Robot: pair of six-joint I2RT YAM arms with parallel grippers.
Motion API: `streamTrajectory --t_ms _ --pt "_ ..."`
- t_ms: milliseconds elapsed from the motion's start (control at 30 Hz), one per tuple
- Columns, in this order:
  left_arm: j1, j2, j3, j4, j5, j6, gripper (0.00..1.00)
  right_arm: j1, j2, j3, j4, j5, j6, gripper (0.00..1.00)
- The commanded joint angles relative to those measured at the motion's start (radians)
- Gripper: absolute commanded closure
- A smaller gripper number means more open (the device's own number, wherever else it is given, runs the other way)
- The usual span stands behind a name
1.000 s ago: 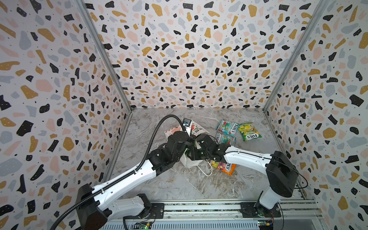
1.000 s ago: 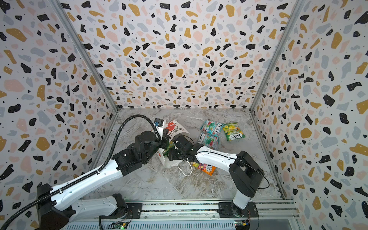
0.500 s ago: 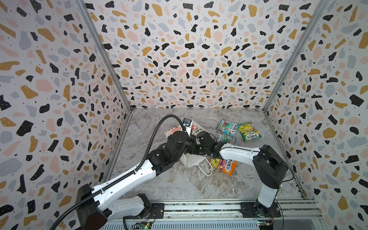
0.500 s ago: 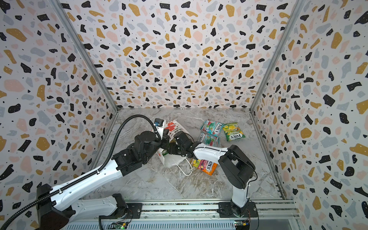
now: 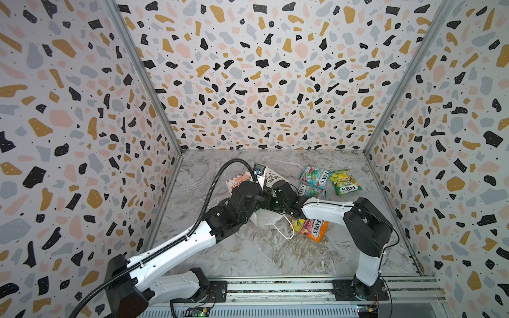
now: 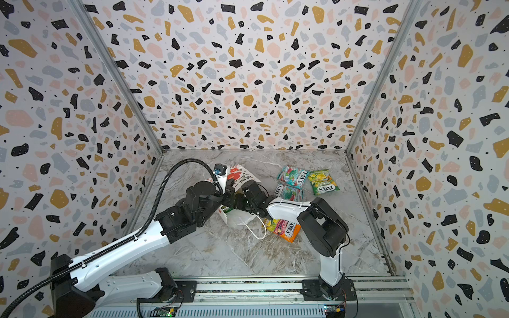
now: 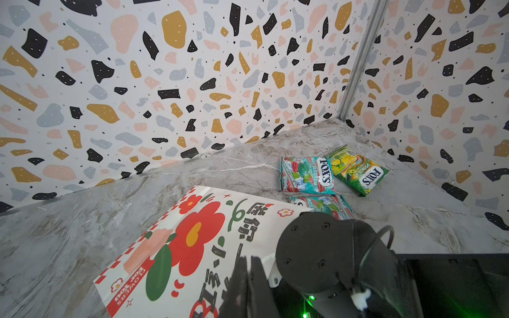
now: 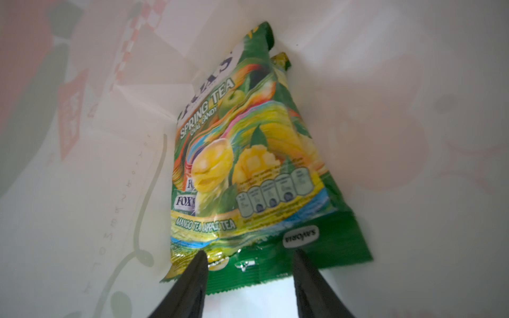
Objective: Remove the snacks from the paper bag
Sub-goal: 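Push the right gripper deeper into the bag and close on the green packets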
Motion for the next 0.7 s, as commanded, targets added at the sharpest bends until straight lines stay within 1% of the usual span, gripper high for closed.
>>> streamTrajectory --t_ms 0,200,267,500,667 --pt "0.001 -0.022 -0.010 0.051 -0.002 -0.010 1.00 -0.010 0.014 0.046 -0.002 0.022 0.015 0.47" --pt "0.000 -0.019 -0.008 0.050 0.001 -0.011 1.00 -0.024 0.058 0.085 0.003 -0.001 0.019 0.47" --pt "0.001 -0.019 -0.008 0.050 0.001 -0.011 1.00 -0.026 0.069 0.098 0.003 -0.013 0.016 0.49" --pt "0.001 -0.018 -0.008 0.049 0.000 -0.009 1.00 -0.026 0.070 0.099 0.004 0.007 0.013 0.51" --pt "0.000 -0.018 -0.008 0.049 0.004 -0.009 1.00 -0.030 0.091 0.114 0.011 0.016 0.019 0.55"
